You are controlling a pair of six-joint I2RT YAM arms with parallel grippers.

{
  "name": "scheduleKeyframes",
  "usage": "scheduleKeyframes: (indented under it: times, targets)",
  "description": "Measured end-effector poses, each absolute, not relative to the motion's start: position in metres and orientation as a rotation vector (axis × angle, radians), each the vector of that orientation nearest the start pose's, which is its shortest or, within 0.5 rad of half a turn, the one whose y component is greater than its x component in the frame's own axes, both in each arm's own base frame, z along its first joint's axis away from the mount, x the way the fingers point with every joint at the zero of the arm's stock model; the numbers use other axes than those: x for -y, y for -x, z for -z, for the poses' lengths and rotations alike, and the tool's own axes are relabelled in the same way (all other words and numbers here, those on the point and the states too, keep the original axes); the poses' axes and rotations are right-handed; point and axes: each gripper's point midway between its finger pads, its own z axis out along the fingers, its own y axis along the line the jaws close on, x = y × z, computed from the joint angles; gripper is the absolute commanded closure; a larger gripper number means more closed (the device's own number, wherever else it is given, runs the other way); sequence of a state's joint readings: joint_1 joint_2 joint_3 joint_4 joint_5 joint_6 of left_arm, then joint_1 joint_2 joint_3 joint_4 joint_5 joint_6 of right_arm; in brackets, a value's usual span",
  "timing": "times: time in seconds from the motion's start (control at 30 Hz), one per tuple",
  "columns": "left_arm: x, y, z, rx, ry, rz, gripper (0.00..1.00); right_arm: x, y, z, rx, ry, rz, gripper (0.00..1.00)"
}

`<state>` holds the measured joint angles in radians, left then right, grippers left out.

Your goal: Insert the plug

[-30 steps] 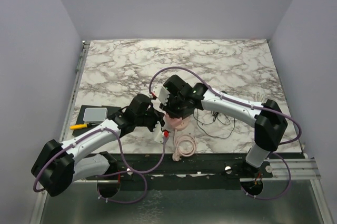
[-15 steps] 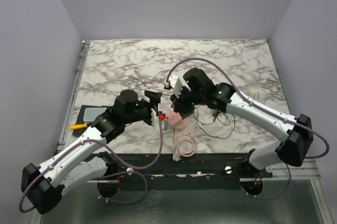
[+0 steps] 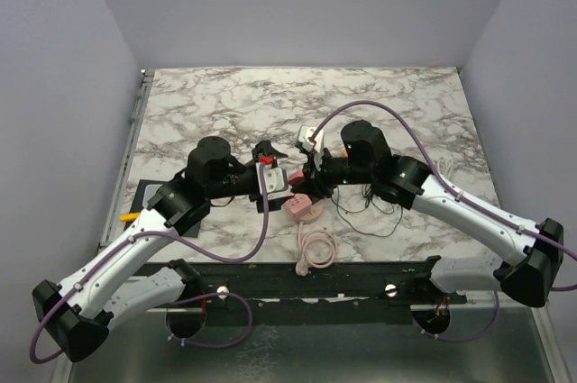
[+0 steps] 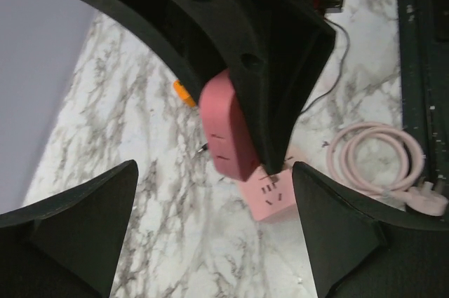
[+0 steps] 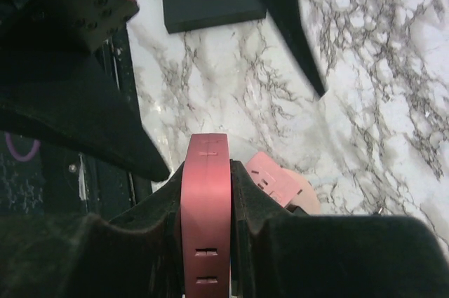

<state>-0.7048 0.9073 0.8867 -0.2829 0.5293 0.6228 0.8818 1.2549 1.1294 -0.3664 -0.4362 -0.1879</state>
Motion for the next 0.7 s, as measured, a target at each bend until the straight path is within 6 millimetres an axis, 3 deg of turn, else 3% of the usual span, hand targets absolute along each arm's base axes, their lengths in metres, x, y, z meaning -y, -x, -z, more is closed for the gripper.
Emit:
scheduleKeyframes:
  times: [0.27, 0.53, 0.7]
  targets:
    - [0.265, -0.169, -0.263, -1.240, -1.473, 0.742, 0.21, -0.345, -0.190, -0.267, -1.588, 1.265, -0.922, 0.95]
    - [0.266, -0.167, -0.259, -1.238, -1.504, 0.751, 0.46, -0.350, -0.180, -0.273, -1.543, 1.289, -0.998, 0.95]
    - [0.268, -0.167, -0.264, -1.231, -1.515, 0.756, 0.55, -0.351, -0.170, -0.269, -1.524, 1.323, -1.048, 0.96]
